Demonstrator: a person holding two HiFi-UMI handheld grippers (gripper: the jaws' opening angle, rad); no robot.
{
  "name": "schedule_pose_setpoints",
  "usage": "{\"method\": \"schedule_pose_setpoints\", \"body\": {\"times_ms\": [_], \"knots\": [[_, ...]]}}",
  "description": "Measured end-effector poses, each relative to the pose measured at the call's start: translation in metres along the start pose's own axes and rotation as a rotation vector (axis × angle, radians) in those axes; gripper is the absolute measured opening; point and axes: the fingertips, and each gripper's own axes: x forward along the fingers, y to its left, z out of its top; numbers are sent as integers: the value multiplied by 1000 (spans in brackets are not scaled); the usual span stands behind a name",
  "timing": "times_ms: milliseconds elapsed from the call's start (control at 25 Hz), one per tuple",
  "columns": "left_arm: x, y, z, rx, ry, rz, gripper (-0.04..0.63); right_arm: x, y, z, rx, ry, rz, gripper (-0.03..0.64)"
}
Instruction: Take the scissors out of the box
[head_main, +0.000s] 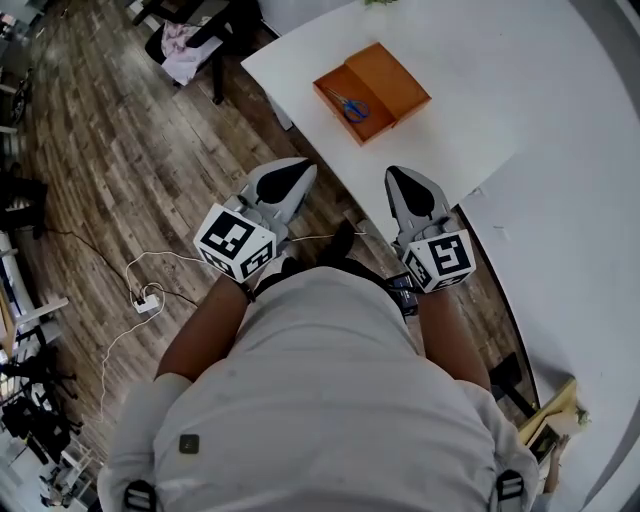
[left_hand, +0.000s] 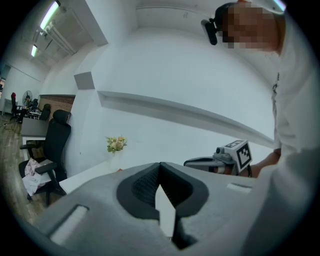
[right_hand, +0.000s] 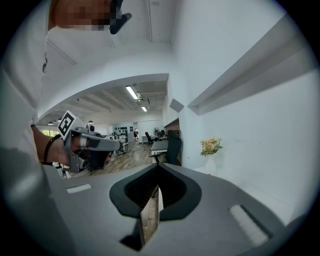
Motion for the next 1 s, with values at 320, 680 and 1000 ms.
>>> {"method": "schedule_pose_setpoints", "body": {"times_ms": [320,680,1000], "knots": [[53,3,9,6,-5,19,3,7,-51,-6,-10,42,37,11],[71,25,3,-12,25,29,3,37,-65,-17,-11,113,69,11],[90,64,-3,-32,62,0,3,82,-83,-19,-9,173,52,26]]}}
